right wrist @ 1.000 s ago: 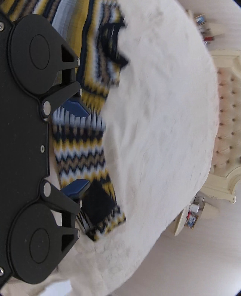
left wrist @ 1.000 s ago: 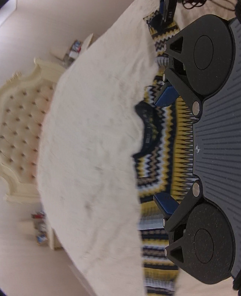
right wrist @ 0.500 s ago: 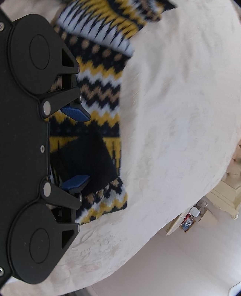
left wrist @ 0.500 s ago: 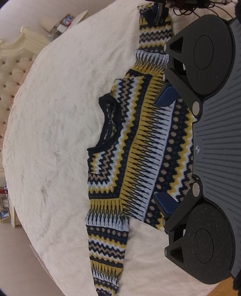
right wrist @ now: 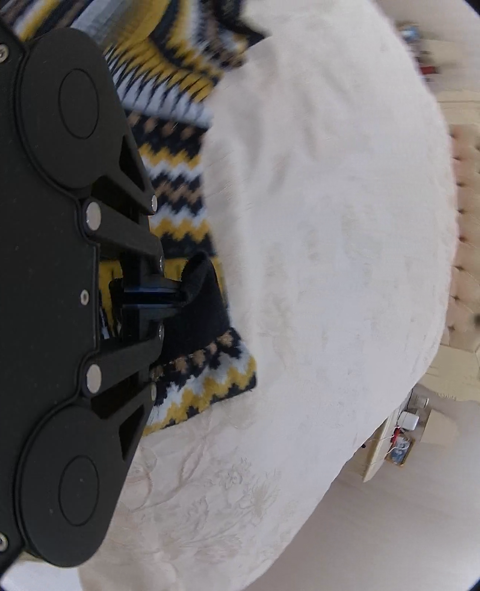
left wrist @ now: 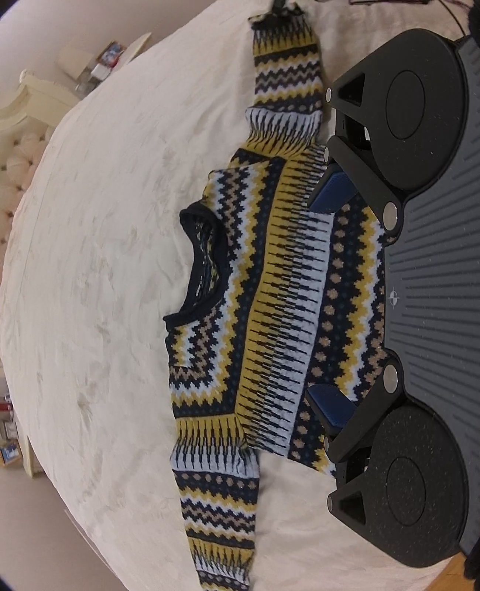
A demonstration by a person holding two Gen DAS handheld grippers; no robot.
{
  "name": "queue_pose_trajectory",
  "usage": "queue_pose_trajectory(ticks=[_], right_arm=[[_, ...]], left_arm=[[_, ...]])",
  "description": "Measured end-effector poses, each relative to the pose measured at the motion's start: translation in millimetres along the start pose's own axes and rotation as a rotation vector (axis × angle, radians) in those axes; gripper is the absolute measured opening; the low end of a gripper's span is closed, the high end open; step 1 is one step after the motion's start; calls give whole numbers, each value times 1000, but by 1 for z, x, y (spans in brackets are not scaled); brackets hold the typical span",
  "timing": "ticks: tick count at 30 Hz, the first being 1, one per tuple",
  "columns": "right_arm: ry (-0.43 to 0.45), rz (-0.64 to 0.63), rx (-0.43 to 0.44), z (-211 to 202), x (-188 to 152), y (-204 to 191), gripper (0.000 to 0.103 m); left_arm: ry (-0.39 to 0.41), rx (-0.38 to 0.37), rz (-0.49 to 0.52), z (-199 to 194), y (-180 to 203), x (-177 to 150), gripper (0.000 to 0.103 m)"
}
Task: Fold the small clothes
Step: 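Grasp the sleeve cuff with the right gripper and fold it across the body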
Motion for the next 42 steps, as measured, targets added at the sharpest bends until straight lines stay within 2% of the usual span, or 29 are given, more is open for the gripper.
queue_pose_trajectory(ticks=[4,8,14,19,24,27,31,36,37,38,39,40,42], right_arm=[[28,80,128,-36,8,-13,10],[56,142,268,-73,15,-47,10],[65,136,473,-107,26,-138,10],[32,88,626,-105,30,-220,10],[-39,0,710,-81,30,-302,10],[-91,-45,722,-57,31,-341,11],[-147,-90,729,-35,19,-379,11],[-171,-157,779,-40,1,-406,13],[-173,-176,802,-42,-2,-409,15],[-171,-188,829,-42,-2,-414,23],[-163,-198,841,-42,-3,-422,23],[-157,-206,845,-43,-3,-424,25],[-147,-205,835,-43,-3,-419,36]], left_arm=[[-13,-31,26,5,-14,3,101],[-26,-45,52,11,-38,8,101],[-15,-26,52,14,-85,17,101],[-2,1,31,14,-124,25,101],[1,26,1,15,-157,30,101],[-4,37,-18,18,-169,31,101],[-12,49,-32,21,-180,31,101],[-30,62,-45,29,-183,31,101],[-34,63,-47,31,-182,32,101],[-38,64,-49,33,-182,32,101],[-41,65,-51,34,-181,33,101],[-42,66,-52,35,-180,33,101],[-39,60,-52,37,-175,37,101]])
Point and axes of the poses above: each gripper's, at about its wrist camera, not at the fingertips, and z roughly the way its jaws point, y to its right, x to its top, the point moved 2 cm from there along z, roughly the way its jaws point, and after that the axes turned 13 degrees about -y, right-handed, at the moved point
